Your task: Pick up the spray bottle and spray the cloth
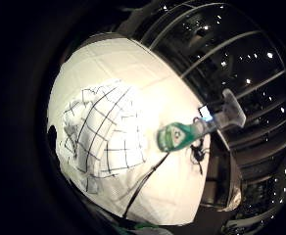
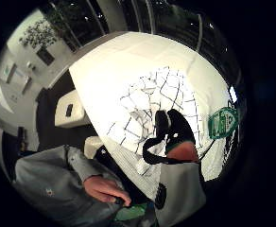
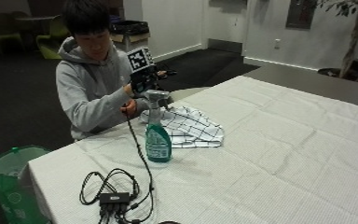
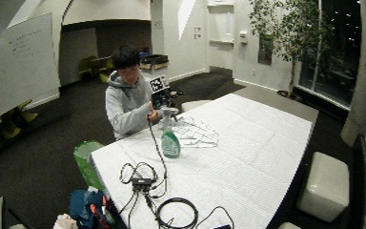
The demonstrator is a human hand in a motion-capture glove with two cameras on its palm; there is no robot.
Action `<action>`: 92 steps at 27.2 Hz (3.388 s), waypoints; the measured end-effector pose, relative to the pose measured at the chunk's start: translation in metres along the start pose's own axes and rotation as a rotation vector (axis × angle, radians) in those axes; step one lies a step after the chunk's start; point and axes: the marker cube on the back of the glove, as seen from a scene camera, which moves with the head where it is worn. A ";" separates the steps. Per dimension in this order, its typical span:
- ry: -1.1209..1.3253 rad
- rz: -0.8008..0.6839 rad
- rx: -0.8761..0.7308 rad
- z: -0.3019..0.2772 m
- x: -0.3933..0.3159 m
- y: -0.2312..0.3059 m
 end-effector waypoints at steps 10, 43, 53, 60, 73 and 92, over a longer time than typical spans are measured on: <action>-0.071 -0.356 0.006 0.000 -0.003 0.012; -0.231 0.509 0.533 0.019 0.086 0.085; -0.525 0.906 0.609 0.064 0.162 0.083; -0.745 1.015 0.569 0.098 0.186 0.064; -0.885 1.091 0.609 0.136 0.208 0.014; -0.999 1.060 0.546 0.151 0.215 -0.031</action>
